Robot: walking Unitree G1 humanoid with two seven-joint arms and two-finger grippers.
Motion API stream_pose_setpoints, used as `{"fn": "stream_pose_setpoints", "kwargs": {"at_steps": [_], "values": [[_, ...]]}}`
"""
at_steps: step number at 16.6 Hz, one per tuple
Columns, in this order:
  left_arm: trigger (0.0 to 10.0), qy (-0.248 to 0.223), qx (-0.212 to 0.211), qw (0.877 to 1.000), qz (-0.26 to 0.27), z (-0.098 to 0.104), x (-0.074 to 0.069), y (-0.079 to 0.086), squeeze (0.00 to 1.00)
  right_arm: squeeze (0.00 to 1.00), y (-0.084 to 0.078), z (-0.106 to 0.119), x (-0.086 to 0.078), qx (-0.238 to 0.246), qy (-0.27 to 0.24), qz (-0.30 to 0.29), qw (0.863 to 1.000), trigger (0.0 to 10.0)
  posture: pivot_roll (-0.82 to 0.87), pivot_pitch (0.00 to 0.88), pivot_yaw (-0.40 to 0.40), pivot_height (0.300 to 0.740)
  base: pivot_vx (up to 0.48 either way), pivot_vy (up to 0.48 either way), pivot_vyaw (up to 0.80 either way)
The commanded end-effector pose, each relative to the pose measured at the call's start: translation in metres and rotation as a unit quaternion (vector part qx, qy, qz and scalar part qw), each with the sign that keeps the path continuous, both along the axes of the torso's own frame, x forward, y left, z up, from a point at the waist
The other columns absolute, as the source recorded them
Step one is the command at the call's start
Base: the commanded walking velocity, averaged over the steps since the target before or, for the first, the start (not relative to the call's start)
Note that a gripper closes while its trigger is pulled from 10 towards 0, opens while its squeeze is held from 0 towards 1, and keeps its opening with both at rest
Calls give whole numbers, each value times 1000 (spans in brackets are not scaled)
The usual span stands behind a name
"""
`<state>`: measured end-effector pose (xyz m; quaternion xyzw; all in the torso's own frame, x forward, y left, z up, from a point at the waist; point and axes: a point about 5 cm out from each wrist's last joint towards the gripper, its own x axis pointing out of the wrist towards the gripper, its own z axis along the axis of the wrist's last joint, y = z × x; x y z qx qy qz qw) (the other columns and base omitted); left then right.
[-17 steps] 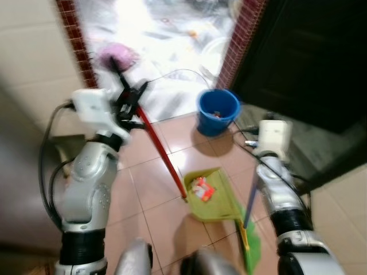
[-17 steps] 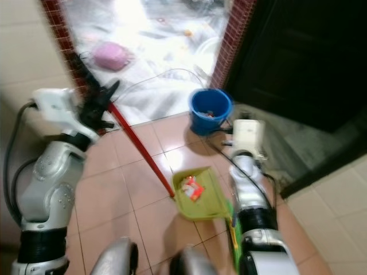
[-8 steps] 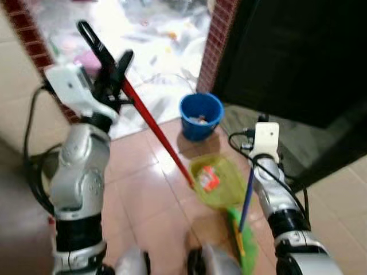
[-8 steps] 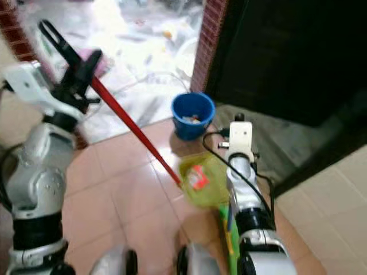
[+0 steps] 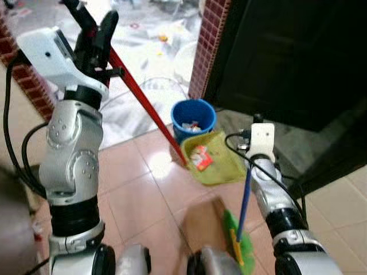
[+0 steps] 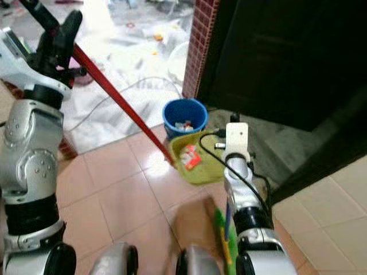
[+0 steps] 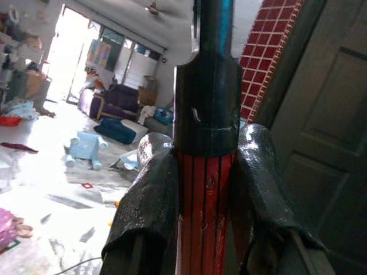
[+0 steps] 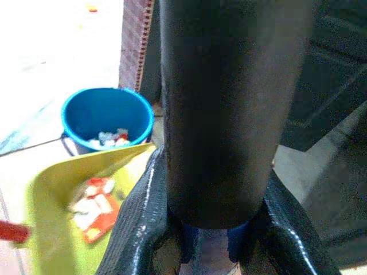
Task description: Sweep floor
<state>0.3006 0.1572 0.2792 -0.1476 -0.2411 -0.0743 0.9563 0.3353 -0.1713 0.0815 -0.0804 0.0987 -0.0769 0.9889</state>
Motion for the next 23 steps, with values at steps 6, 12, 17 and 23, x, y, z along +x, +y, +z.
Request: {"fn": "stream_pose_setpoints", "kwargs": {"at_steps": [6,12,17,23], "values": [[10000,-52,6,997,49,28,0,7,0,0,-6,6,2,-15,-22,7,1000,10000,22,120,-67,740,376,299,0],[10000,-70,41,994,77,31,5,6,0,0,-4,6,2,-9,-21,14,1000,10000,22,125,-69,740,369,308,0],[10000,-77,59,993,66,31,7,-4,0,0,-2,5,1,-5,-22,21,1000,10000,18,127,-69,740,478,0,0],[10000,-79,58,993,62,30,7,-7,0,0,2,4,1,0,-20,25,999,10000,26,126,-62,740,476,0,0]]}}
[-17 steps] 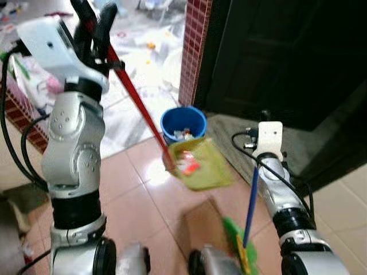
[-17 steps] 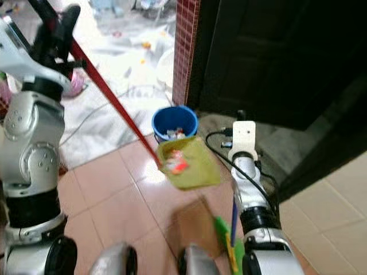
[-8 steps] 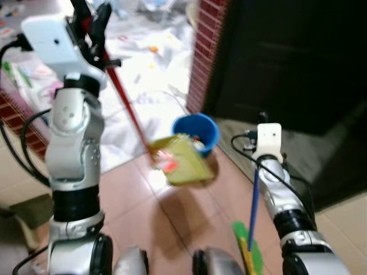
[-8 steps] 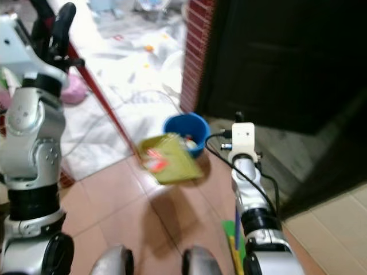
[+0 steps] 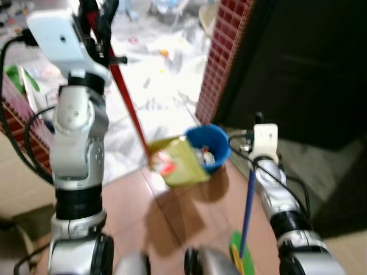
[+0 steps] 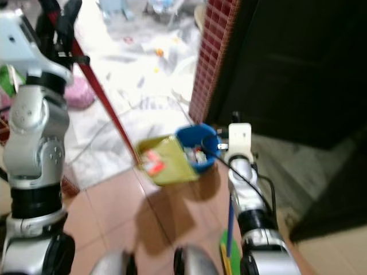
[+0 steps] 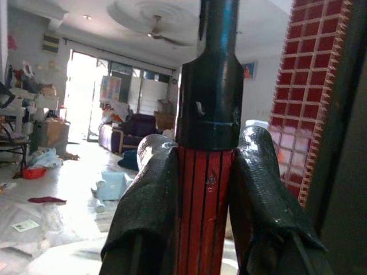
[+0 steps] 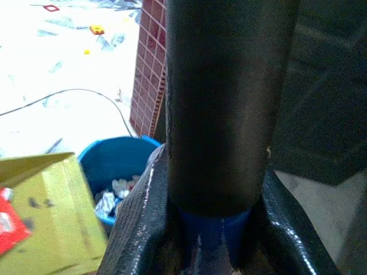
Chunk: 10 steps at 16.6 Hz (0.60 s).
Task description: Sweep floor
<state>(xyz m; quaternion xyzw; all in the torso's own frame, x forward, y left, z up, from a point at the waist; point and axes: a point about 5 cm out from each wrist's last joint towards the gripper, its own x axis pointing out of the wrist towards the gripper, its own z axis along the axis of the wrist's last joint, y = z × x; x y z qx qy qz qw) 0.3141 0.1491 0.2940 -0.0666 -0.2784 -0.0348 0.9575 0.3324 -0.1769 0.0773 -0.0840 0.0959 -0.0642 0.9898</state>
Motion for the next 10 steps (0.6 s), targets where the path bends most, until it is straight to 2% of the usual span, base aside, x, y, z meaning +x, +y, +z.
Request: {"fn": "stream_pose_setpoints", "kwargs": {"at_steps": [1,8,10], "values": [[10000,-43,-4,999,-7,15,-7,-1,0,0,8,8,4,3,-19,12,1000,10000,25,128,-60,740,465,0,0],[10000,-42,3,999,-18,13,-7,-7,0,0,10,8,6,5,-18,12,1000,10000,27,133,-62,740,459,0,0],[10000,-51,28,998,-21,14,-9,-10,0,0,10,8,6,5,-17,13,1000,10000,29,137,-66,740,420,-126,0]]}}
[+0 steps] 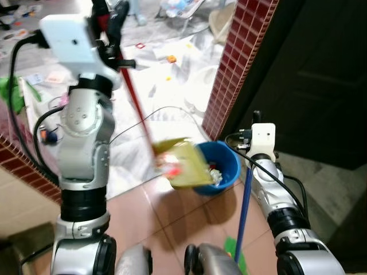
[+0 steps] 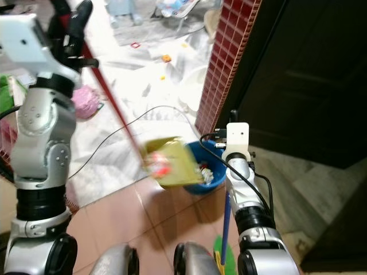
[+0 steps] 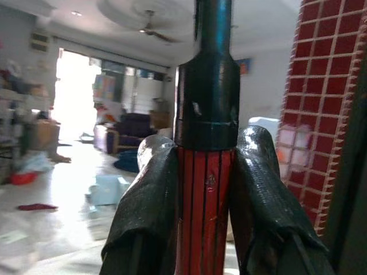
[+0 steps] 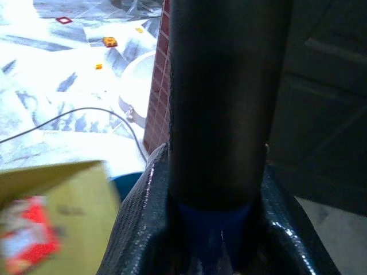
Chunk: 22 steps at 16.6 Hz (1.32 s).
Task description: Sweep floor
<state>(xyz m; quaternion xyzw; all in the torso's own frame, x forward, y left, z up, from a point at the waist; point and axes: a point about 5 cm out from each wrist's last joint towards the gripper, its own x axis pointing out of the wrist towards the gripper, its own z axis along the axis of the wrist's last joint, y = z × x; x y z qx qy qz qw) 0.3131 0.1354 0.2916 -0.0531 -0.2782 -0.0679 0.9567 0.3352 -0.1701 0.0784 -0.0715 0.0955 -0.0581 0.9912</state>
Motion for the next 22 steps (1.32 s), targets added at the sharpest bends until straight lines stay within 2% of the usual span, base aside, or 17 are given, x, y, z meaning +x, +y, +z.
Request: {"fn": "stream_pose_setpoints", "kwargs": {"at_steps": [1,5,9,11,17,19,20,21,22], "values": [[10000,-50,9,999,5,17,-8,3,0,0,3,7,3,-6,-15,8,1000,10000,32,138,-68,740,382,-285,0],[10000,-54,35,998,-3,14,-10,-2,0,0,5,7,5,-3,-15,7,1000,10000,33,138,-61,740,367,-305,0],[10000,-49,46,997,-28,5,-13,-15,0,0,7,8,6,-3,-17,8,1000,10000,32,139,-59,740,0,0,0],[10000,-56,74,995,-41,1,-16,-25,0,0,7,9,7,-3,-18,8,1000,10000,29,136,-58,740,0,0,0],[10000,-60,109,990,-63,-9,-15,-43,0,0,8,10,9,-1,-21,6,1000,10000,33,133,-54,740,0,0,0],[10000,-78,131,984,-93,-10,-18,-60,0,0,9,11,10,0,-23,4,1000,10000,31,131,-51,740,0,0,0],[10000,-78,131,984,-93,-10,-18,-60,0,0,9,11,10,0,-23,4,1000,10000,31,131,-51,740,0,0,0],[10000,-76,134,981,-122,-12,-20,-71,0,0,8,11,10,1,-23,4,1000,10000,31,131,-53,740,0,0,0],[10000,-82,168,962,-197,-14,-28,-96,0,0,8,13,11,2,-27,5,1000,10000,34,141,-52,740,0,0,0]]}}
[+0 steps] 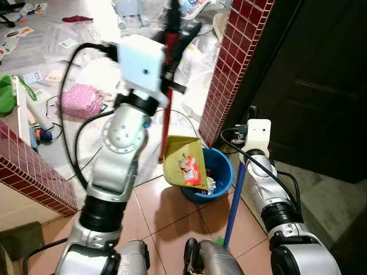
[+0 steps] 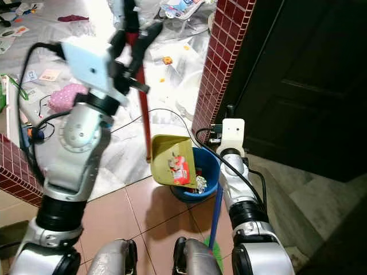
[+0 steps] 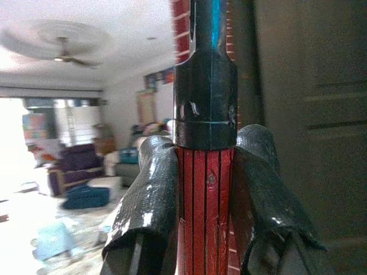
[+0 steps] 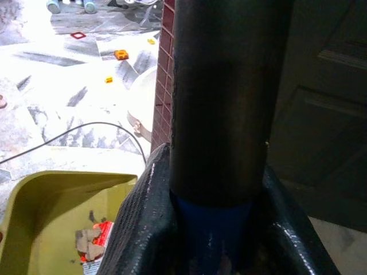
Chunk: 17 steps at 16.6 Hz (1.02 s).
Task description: Sweep floor
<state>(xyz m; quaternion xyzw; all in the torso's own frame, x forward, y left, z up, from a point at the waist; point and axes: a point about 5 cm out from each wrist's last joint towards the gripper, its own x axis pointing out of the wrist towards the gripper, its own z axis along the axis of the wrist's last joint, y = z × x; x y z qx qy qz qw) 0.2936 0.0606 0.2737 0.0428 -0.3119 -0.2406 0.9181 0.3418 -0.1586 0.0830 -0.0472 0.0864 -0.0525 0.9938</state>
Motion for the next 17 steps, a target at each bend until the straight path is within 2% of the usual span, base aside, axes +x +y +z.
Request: {"fn": "stream_pose_setpoints", "kwargs": {"at_steps": [1,3,5,6,8,9,10,12,14,15,17], "values": [[10000,-29,55,994,-90,4,-13,-31,0,0,-3,9,5,-21,-20,2,1000,10000,34,141,-52,740,0,0,0],[10000,-49,96,982,-154,2,-27,-48,0,0,-2,9,5,-19,-21,2,1000,10000,34,137,-49,740,0,0,0],[10000,-84,156,960,-217,-1,-45,-62,0,0,-2,11,6,-17,-28,-1,999,10000,34,140,-47,740,0,0,0],[10000,-88,163,956,-226,-1,-48,-64,0,0,-3,12,6,-17,-29,-1,999,10000,36,142,-47,740,0,0,0],[10000,-120,202,935,-264,1,-63,-72,0,0,-5,13,7,-16,-33,-5,999,10000,40,142,-47,740,0,0,0],[10000,-133,217,930,-266,2,-66,-74,0,0,-5,14,7,-16,-34,-6,999,10000,39,142,-48,740,0,0,0],[10000,-164,253,916,-264,3,-72,-78,0,0,-9,16,9,-20,-40,-12,999,10000,38,142,-53,740,0,0,0],[10000,-164,253,920,-251,3,-70,-79,0,0,-11,18,11,-23,-41,-14,999,10000,38,142,-55,740,0,0,0],[10000,-151,206,941,-221,10,-64,-76,0,0,-10,18,12,-26,-43,-12,999,10000,37,138,-62,740,0,0,0],[10000,-145,193,946,-218,12,-64,-75,0,0,-7,18,12,-26,-43,-9,999,10000,38,135,-64,740,0,0,0],[10000,-135,208,941,-232,8,-64,-77,0,0,-7,17,13,-25,-41,-8,999,10000,40,133,-65,740,0,0,0]]}}
